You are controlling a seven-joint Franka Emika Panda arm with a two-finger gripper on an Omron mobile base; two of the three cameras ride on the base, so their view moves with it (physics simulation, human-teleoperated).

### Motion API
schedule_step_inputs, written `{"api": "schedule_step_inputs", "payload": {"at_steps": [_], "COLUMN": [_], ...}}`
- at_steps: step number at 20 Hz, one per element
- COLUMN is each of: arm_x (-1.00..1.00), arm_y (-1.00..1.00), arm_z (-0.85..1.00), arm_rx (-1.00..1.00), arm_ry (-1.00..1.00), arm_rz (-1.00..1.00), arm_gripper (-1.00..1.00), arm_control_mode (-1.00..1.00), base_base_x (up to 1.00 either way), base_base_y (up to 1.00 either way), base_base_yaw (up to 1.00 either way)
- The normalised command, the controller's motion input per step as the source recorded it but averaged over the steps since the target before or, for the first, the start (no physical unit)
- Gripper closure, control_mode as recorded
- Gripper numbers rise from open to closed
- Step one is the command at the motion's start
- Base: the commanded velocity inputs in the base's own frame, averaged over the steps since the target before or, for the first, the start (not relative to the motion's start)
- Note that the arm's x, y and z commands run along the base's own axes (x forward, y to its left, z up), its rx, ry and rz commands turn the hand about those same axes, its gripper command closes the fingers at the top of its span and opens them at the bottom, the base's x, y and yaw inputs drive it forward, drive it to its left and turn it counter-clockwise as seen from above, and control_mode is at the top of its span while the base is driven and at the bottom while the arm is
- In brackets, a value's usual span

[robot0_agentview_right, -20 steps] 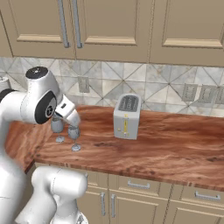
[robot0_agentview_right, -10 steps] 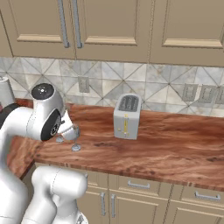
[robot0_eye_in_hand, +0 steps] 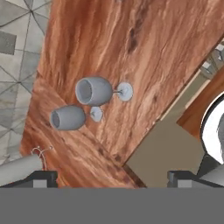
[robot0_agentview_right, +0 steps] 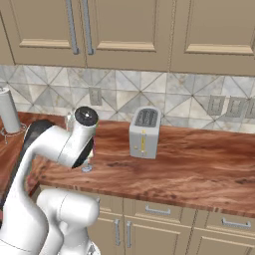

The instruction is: Retrieve the wine glasses from the counter and place one next to each plate.

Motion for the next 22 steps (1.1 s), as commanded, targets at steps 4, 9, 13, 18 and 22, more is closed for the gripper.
{"api": "schedule_step_inputs", "payload": {"at_steps": [4,9,13,18,22], "arm_x": [0.0,0.16,0.24,0.26,0.29], "arm_y": [-0.23,-0.26,-0.19,-0.14,-0.05], "arm_z": [-0.31,-0.29,-0.23,-0.19,-0.25], "arm_rx": [0.41,0.39,0.32,0.22,0.11], "arm_ry": [0.12,0.19,0.26,0.13,0.11], "arm_rz": [0.0,0.03,0.07,0.09,0.07], "arm_gripper": [-1.0,-1.0,-1.0,-1.0,-1.0], "arm_control_mode": [-1.0,-1.0,-1.0,-1.0,-1.0], "base_base_x": [0.0,0.0,0.0,0.0,0.0], "base_base_y": [0.0,0.0,0.0,0.0,0.0], "base_base_yaw": [0.0,0.0,0.0,0.0,0.0]}}
